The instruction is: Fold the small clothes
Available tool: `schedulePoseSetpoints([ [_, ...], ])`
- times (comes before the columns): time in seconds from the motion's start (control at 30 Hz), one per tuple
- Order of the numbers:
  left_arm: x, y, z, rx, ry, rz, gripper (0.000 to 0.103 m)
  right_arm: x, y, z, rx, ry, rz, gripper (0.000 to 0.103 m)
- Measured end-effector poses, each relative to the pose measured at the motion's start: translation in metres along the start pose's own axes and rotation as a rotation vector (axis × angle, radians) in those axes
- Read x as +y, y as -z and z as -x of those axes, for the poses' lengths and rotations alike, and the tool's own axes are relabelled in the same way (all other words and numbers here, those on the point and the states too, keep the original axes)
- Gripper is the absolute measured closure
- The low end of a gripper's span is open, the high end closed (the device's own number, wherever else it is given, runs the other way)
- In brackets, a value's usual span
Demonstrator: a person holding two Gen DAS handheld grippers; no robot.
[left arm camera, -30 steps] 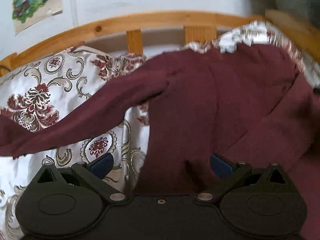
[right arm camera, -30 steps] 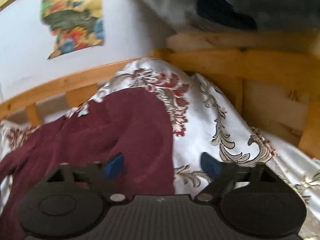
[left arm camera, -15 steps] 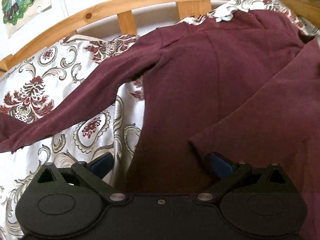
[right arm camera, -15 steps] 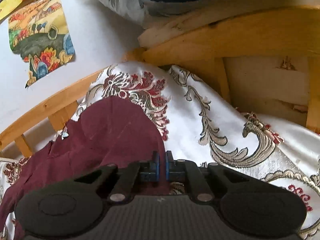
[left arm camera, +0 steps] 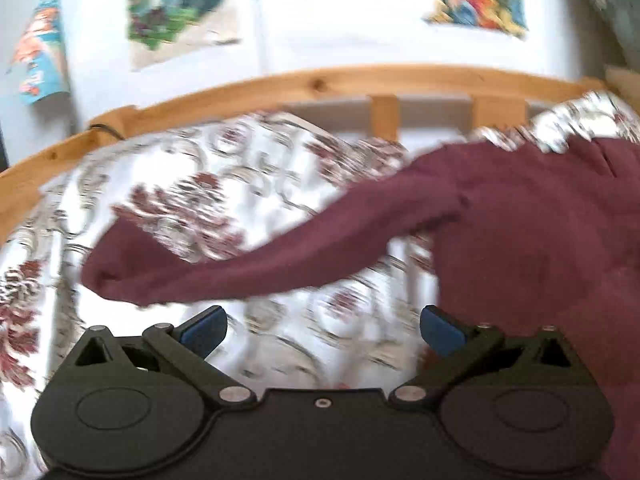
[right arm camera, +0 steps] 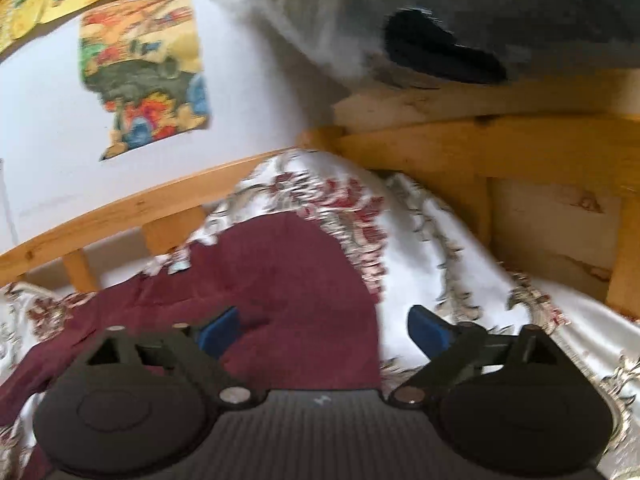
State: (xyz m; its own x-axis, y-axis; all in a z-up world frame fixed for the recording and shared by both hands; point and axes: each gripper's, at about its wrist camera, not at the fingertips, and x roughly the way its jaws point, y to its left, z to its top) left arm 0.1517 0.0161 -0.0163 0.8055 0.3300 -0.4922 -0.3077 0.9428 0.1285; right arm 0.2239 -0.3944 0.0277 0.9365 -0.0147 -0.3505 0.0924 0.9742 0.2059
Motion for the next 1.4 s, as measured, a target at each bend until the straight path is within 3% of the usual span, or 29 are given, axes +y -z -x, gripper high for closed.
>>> schedulePoseSetpoints([
  [0.07,0.023,-0.003,0.002,-0.064,-0.005,-0.055,0.001,0.012,0.004,0.004,0.011,-0.025,0.010,0.000],
  [0.17,0.044,-0.005,-0.001,-0.149,-0.057,-0.267,0.001,0.030,0.014,0.010,0.046,-0.076,0.034,0.000],
  [0.27,0.060,-0.008,-0.016,-0.176,-0.092,-0.448,0.001,0.048,0.021,0.016,0.068,-0.119,0.047,0.000],
  [0.47,0.084,-0.023,-0.074,0.024,-0.091,-0.501,0.001,0.077,0.033,0.021,0.089,-0.183,0.090,0.000],
  [0.6,0.094,-0.028,-0.105,0.158,-0.037,-0.520,0.005,0.085,0.040,0.022,0.115,-0.204,0.107,0.000],
  [0.8,0.092,-0.033,-0.126,0.318,0.042,-0.608,0.028,0.082,0.046,0.025,0.138,-0.198,0.096,0.000],
  [0.9,0.088,-0.039,-0.132,0.383,0.031,-0.661,0.064,0.080,0.046,0.026,0.138,-0.191,0.091,0.000],
  [0.97,0.087,-0.044,-0.132,0.421,0.023,-0.654,0.088,0.079,0.045,0.026,0.137,-0.191,0.085,0.000],
  [1.0,0.087,-0.048,-0.130,0.422,0.018,-0.636,0.091,0.079,0.045,0.027,0.135,-0.192,0.084,0.000],
  [1.17,0.086,-0.077,-0.099,0.409,-0.005,-0.459,0.094,0.080,0.043,0.031,0.128,-0.200,0.086,0.000],
  [1.3,0.080,-0.108,-0.062,0.436,0.105,-0.300,0.094,0.081,0.040,0.034,0.132,-0.225,0.087,0.000],
  [1.4,0.060,-0.127,-0.031,0.430,0.207,-0.271,0.094,0.082,0.037,0.036,0.134,-0.234,0.090,0.000],
])
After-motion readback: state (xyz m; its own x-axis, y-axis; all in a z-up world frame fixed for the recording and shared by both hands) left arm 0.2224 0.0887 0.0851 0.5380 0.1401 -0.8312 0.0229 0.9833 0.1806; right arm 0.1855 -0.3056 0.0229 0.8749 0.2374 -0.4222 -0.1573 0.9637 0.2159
